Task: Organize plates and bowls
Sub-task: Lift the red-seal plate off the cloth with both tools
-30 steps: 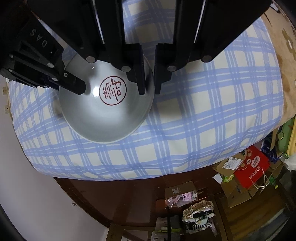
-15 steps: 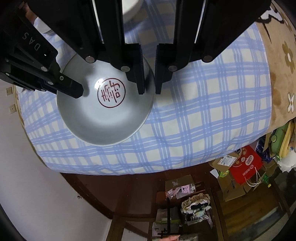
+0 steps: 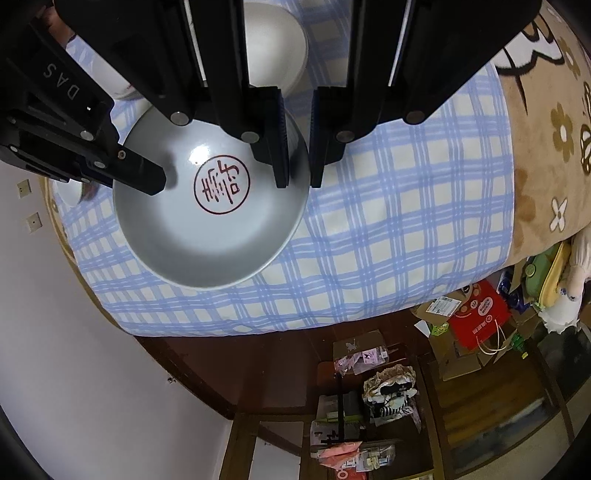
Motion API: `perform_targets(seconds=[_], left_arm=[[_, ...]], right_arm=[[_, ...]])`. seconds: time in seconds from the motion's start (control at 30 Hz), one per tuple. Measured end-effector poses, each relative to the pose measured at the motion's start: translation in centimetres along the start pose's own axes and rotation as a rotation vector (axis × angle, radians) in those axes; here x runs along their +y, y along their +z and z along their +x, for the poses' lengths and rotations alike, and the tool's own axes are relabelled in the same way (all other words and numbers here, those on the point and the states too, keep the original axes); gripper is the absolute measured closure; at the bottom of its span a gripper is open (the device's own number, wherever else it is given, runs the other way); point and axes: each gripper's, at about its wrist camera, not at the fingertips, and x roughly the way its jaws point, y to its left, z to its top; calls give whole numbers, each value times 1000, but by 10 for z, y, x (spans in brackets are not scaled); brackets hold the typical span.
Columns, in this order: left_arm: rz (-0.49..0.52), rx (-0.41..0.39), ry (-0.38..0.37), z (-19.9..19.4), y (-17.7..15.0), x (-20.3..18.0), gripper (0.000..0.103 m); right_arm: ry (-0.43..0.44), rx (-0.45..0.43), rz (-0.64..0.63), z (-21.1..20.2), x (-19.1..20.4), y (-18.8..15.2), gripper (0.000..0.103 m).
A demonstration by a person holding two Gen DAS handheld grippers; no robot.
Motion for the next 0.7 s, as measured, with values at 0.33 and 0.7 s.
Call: perform_targets(seconds=[0.33,0.7], left_arm=[[-14,-6,5,-30,-28,-6,93],[26,-10,23,-52,-65,-18,93]], right_arm=[[23,12,5,-25,5,-31,90],[40,-7,6,-48,5,-69,90]])
